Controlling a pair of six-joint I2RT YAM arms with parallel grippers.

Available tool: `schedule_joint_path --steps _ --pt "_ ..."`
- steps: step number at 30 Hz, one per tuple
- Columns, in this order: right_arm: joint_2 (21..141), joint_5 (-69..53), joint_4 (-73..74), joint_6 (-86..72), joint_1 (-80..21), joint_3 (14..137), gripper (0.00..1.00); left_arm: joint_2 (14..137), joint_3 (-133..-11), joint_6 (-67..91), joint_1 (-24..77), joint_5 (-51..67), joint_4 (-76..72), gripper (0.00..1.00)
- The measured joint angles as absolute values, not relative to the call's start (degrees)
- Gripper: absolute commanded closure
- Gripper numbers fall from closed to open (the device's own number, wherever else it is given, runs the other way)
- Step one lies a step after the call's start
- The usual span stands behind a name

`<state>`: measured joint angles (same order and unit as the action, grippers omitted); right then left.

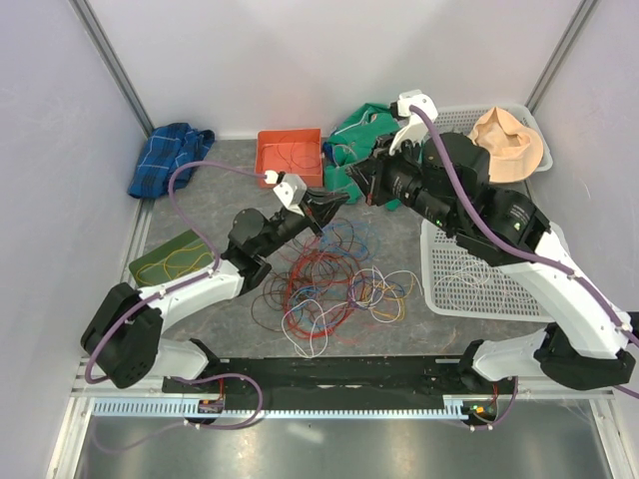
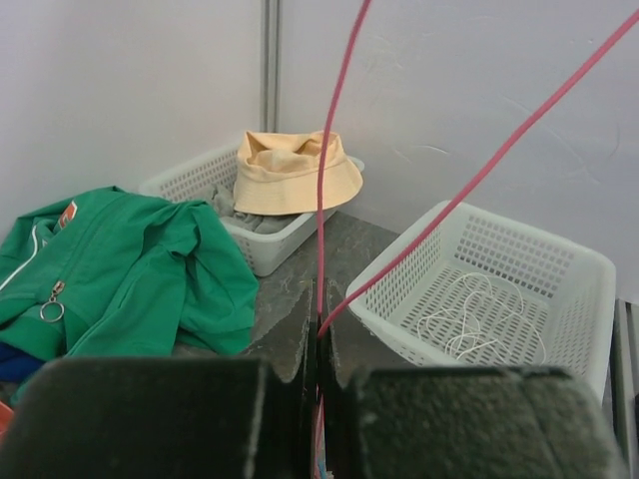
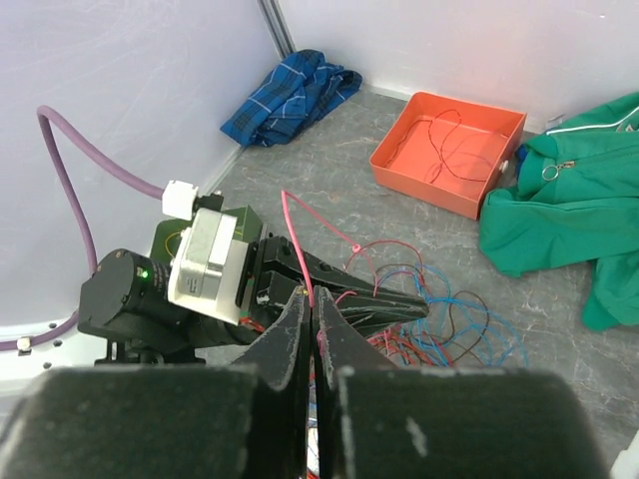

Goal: Untangle the cables

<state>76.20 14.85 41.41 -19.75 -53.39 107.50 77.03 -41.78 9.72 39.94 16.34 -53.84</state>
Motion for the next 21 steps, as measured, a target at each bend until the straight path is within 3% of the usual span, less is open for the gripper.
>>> schedule_joint_path --steps 1,4,5,13,21 --pt "75.6 14.9 41.3 -19.7 -53.4 107.0 0.49 76.9 -42.2 9.7 39.9 16.3 -52.9 0.98" --pt "73.8 15.1 40.8 -20.1 -53.4 105.1 0.1 75.7 -45.5 9.7 40.0 14.6 -45.2 0.98" --pt "73.0 15.4 40.5 -19.9 -53.4 104.0 0.02 75.3 -47.1 9.8 40.0 13.5 -42.5 0.98" --pt "66.5 19.1 38.7 -19.7 -53.4 95.9 0.02 75.7 -77.3 12.6 38.4 4.8 -12.2 0.98" --pt "59.3 23.2 35.1 -20.0 -53.4 84.2 0.02 85.7 -104.9 15.2 33.8 -0.5 1.3 0.98"
